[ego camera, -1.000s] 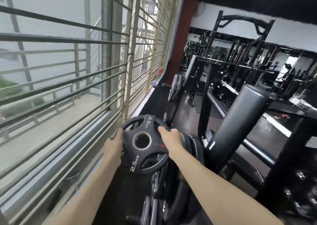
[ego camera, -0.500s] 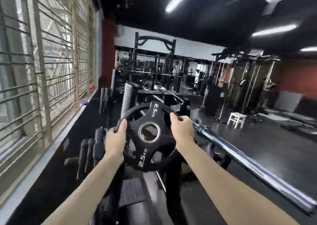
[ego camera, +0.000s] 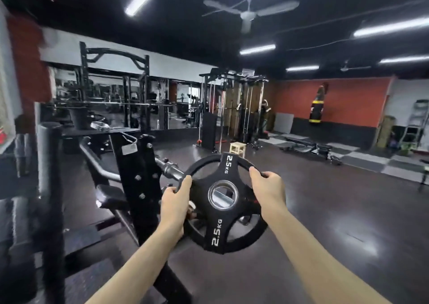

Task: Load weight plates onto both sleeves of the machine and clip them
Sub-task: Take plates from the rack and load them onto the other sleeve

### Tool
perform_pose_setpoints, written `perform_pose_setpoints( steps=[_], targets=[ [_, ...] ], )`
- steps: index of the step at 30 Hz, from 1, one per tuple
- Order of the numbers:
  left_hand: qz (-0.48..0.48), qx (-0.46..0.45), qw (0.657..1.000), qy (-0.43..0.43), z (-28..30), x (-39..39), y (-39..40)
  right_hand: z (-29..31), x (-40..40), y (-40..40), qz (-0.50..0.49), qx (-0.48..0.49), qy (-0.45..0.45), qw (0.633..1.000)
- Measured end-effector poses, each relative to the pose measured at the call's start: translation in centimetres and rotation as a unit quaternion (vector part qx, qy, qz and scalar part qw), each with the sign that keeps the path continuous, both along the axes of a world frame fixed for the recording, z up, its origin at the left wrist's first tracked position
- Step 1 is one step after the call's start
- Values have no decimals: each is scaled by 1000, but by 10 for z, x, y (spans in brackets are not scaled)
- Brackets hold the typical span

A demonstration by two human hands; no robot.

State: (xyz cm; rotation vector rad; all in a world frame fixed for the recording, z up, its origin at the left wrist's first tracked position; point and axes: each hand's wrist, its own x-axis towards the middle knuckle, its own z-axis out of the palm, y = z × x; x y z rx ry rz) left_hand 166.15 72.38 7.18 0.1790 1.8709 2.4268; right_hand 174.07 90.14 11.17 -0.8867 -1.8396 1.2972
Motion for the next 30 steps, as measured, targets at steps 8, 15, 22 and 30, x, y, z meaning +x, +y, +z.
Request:
perform_pose_setpoints(
  steps=[8,15,22,30],
  targets=[
    [-55,-66,996,36,-10,25,38,-44,40,34,-32,-101,16,994],
    [-41,-155,983,84,-15,31,52,-90,31,54,-23,-167,38,985],
    [-48,-215,961,169,-10,28,73,-111,13,84,23,-229,63,971],
    [-5,-289,922,257,-16,15,82,-157,-30,90,69,-344,101,931]
  ],
)
